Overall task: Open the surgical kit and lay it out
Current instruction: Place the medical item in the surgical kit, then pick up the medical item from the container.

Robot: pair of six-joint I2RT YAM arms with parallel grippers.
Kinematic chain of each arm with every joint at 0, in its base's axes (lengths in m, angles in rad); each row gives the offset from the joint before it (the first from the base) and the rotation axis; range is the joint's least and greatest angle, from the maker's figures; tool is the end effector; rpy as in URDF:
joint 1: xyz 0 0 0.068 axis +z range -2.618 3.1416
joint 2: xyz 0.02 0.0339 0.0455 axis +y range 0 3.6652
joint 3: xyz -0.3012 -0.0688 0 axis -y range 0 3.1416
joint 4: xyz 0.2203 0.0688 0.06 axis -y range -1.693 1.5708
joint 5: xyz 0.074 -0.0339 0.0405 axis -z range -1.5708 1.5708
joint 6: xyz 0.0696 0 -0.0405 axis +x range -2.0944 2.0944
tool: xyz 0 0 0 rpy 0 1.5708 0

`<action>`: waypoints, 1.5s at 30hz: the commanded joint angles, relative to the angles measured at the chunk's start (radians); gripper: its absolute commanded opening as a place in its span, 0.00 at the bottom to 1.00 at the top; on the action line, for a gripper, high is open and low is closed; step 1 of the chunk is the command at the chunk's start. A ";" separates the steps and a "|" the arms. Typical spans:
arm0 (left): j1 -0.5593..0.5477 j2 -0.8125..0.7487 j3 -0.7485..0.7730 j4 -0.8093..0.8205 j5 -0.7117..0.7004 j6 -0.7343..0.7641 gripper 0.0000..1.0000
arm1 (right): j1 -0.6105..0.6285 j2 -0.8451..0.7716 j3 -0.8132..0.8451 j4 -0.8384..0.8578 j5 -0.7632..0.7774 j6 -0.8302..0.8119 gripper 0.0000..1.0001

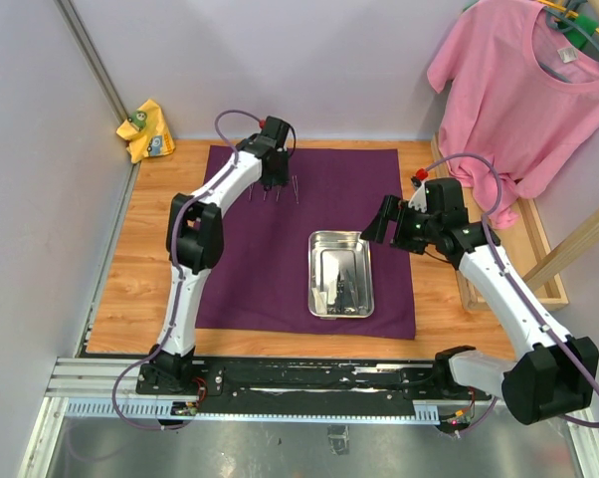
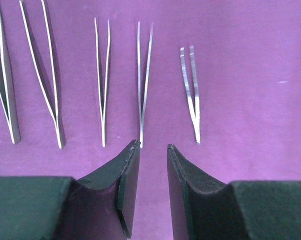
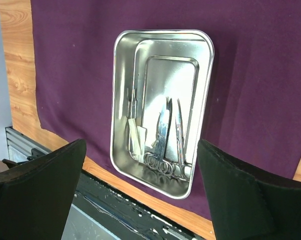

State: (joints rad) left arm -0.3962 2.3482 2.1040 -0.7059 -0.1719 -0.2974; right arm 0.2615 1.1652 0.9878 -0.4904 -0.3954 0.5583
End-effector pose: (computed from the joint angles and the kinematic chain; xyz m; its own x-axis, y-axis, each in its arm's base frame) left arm 0.5050 -0.1984 0.2172 -0.8020 0.0225 -0.5968 0.0559 0.9977 -0.0374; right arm 0.2221 0.0872 0.3248 -0.7885 0.2950 -0.5396 -0.1333 0.7746 0.6183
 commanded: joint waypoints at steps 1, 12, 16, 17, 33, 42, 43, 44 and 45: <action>-0.003 -0.154 0.005 0.023 0.093 -0.034 0.36 | 0.016 -0.021 0.017 -0.025 -0.015 -0.029 0.92; -0.031 -0.658 -0.531 0.235 0.350 -0.111 0.55 | 0.152 -0.054 -0.073 -0.062 0.073 -0.042 0.72; -0.033 -0.857 -0.737 0.267 0.388 -0.125 0.59 | 0.223 -0.047 -0.118 -0.058 0.119 -0.011 0.68; -0.035 -0.900 -0.778 0.269 0.390 -0.128 0.59 | 0.240 -0.038 -0.127 -0.054 0.130 -0.004 0.66; -0.042 -1.189 -1.100 0.279 0.444 -0.137 0.62 | 0.410 0.209 -0.122 0.062 0.187 0.121 0.42; -0.041 -1.193 -1.122 0.286 0.449 -0.115 0.63 | 0.434 0.315 -0.078 0.073 0.220 0.142 0.35; -0.041 -1.191 -1.122 0.285 0.449 -0.115 0.62 | 0.435 0.320 -0.070 0.064 0.233 0.139 0.35; -0.041 -1.192 -1.123 0.285 0.448 -0.113 0.63 | 0.437 0.322 -0.061 0.050 0.247 0.135 0.35; -0.041 -1.193 -1.126 0.286 0.446 -0.113 0.63 | 0.440 0.324 -0.053 0.038 0.263 0.129 0.36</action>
State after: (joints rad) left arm -0.4297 1.1751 0.9901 -0.4484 0.2527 -0.4282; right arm 0.6834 1.4811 0.8791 -0.4183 -0.2066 0.6838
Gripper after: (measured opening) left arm 0.624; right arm 0.349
